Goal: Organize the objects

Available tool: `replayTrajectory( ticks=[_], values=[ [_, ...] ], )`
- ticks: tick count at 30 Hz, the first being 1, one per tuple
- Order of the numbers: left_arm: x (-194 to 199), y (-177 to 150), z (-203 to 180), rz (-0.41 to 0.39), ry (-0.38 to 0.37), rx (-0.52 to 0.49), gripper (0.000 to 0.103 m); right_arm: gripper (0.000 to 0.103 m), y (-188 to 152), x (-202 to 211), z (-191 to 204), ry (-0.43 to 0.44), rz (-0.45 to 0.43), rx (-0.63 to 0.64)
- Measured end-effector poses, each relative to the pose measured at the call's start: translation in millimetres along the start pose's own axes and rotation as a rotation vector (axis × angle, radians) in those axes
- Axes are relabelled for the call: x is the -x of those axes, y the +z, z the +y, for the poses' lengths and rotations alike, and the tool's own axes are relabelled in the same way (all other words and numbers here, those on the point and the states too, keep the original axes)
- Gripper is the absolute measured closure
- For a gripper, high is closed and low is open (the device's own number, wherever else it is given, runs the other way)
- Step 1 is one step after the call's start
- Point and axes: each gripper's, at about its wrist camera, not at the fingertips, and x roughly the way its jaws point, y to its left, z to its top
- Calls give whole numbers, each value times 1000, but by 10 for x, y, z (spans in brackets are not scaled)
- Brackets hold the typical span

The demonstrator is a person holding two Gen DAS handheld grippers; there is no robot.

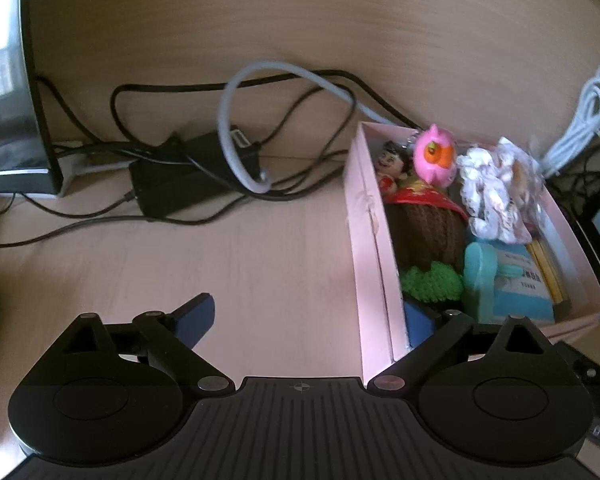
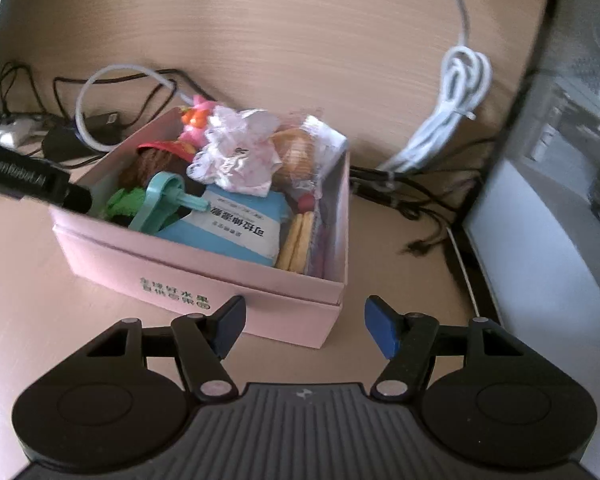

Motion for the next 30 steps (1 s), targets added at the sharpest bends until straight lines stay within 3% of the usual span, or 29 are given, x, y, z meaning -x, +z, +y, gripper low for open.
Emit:
replayTrajectory(
  ticks=[5,10,13,18,22,26,30],
  values=[
    [13,19,21,4,-28,23,4,37,-6,-34,80,-16,9,29],
    [369,-76,67,-79,-50,10,5,36,-44,16,-30,-81,31,-6],
    [706,-276,149,-134,-96,-13,5,25,-113,184,-126,-78,51,-63],
    [926,-815,205,-60,-182,-39,5,19,-497,516,-83,-78,131,-155],
    [995,-1224,175,-15,-206,-87,5,11,-812,752,143,-57,199,-208],
    [1057,-1513,152,21,-189,-101,5,0,-1030,893,359,-24,217,-191],
    [1095,-1676,80,20,-137,-84,5,0,-1114,964,389,19,199,-171]
  ],
)
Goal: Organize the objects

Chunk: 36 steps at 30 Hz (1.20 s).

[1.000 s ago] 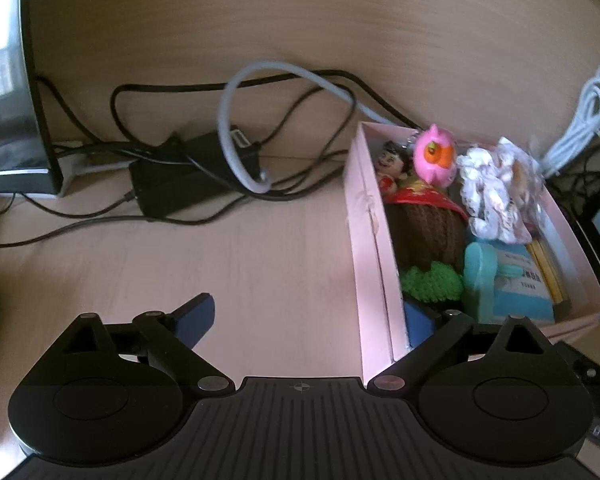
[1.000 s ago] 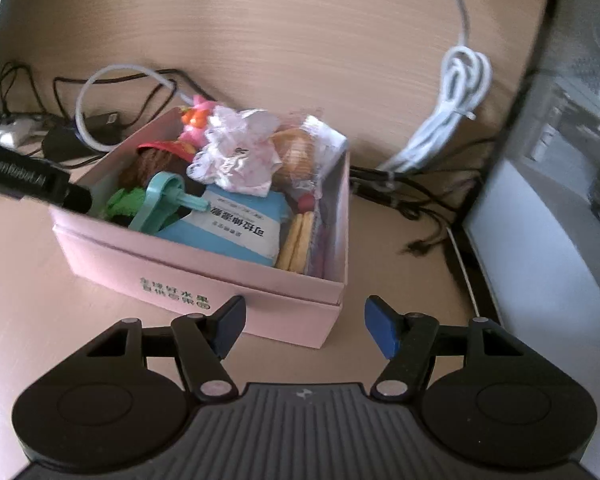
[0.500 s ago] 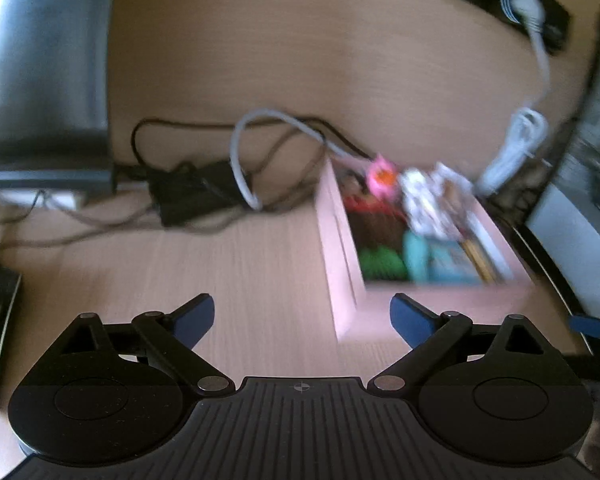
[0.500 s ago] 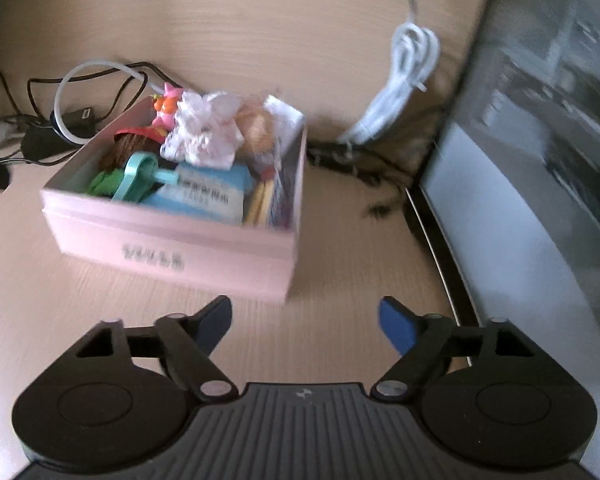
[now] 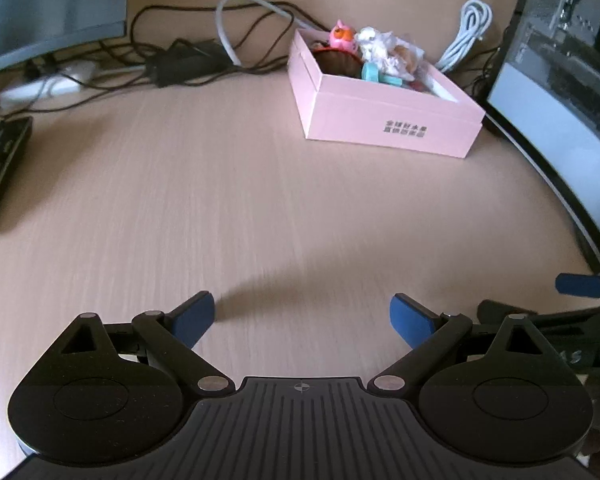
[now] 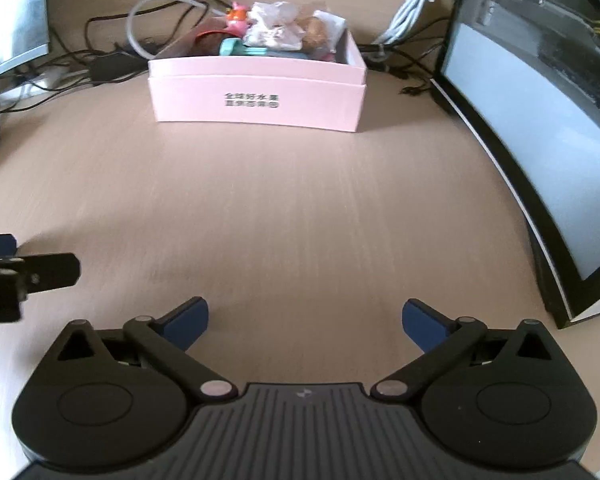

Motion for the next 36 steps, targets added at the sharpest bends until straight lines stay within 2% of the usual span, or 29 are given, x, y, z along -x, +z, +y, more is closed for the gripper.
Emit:
replayTrajectory(
  ticks=[5,9,12,22,36],
  values=[
    [10,-146,-80,-81,82,73,4,0,-38,-45,-173,83,-18,-13],
    [-77,-186,-275,-104,187,4,4,0,-39,-94,-227,117,-76,28],
    [-143,-175,-331,-145,219,24,2,0,0,-153,-246,127,-108,36],
    [-296,-51,-369,-165,231,25,1,0,28,-303,-300,118,-223,18],
    [-297,-61,-377,-169,231,25,1,0,121,-377,-306,108,-228,8]
  ],
)
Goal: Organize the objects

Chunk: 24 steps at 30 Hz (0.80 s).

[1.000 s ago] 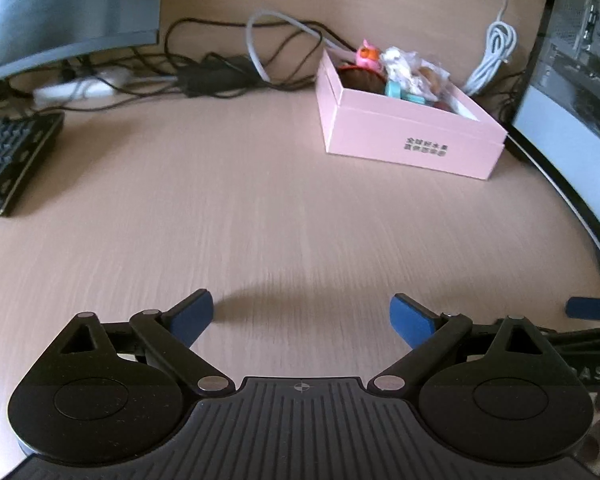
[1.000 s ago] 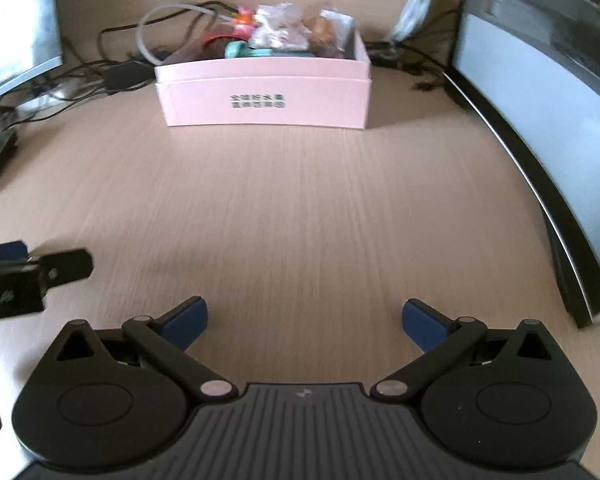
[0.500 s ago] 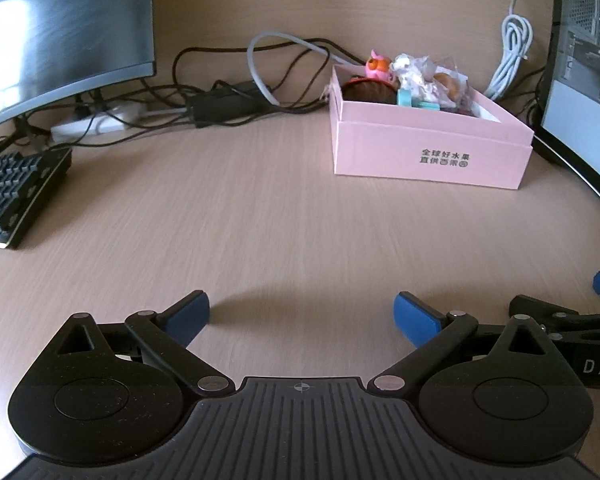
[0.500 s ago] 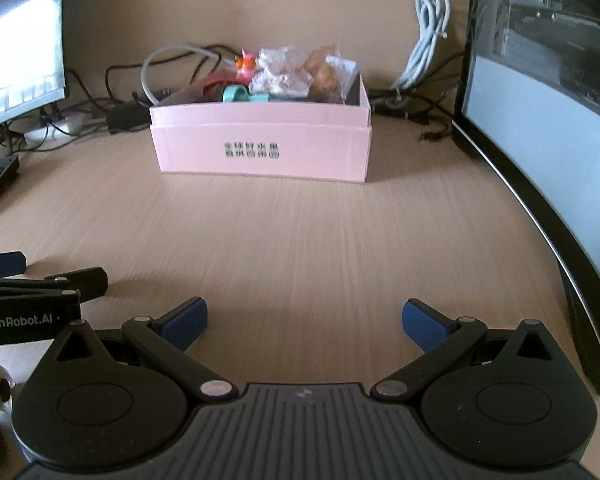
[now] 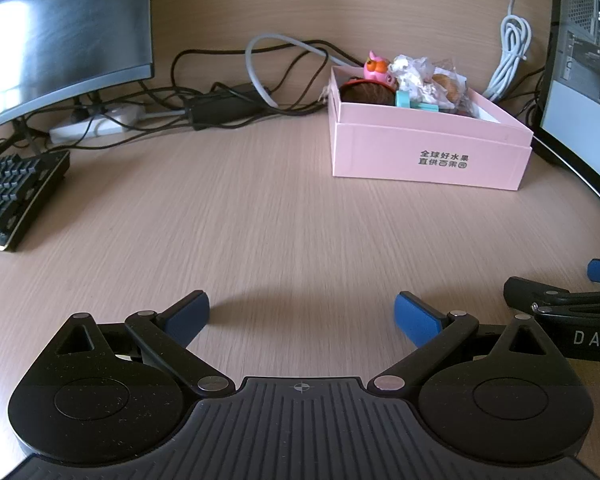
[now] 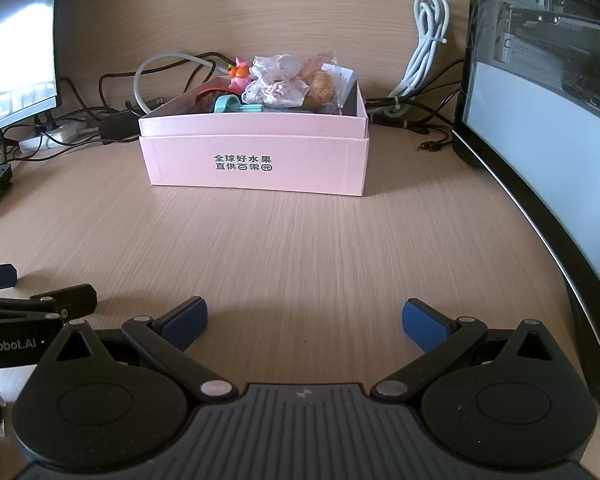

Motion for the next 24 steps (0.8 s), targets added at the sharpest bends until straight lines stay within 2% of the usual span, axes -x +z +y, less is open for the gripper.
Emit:
replayTrajectory(
  ticks=[24],
  values=[
    [9,8,-5,-1,-3,-1,1,0,10,0,-4,1,0,1]
  ],
)
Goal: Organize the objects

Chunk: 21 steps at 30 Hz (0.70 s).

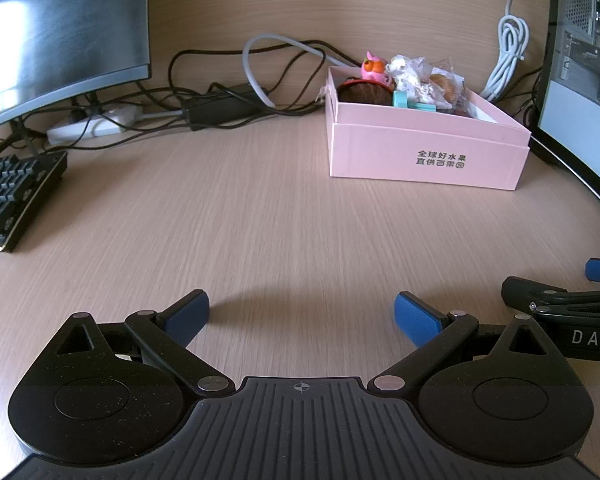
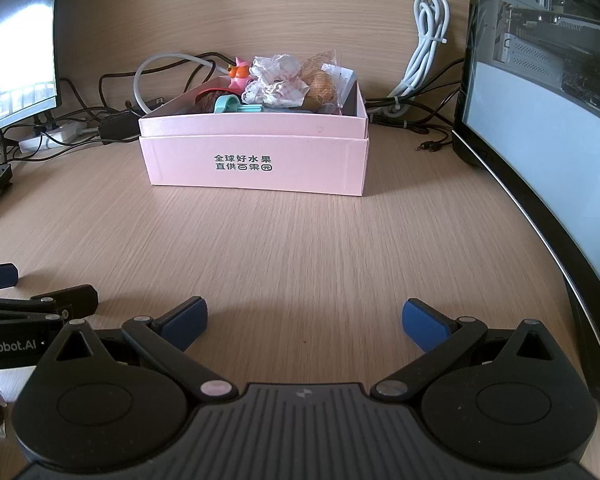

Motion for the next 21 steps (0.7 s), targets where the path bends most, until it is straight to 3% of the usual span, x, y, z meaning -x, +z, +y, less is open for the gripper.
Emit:
replayTrajectory(
  ticks=[21],
  values=[
    [-5,0,19,-3,-3,1,1,0,0,0,-4,0,0,0]
  ],
)
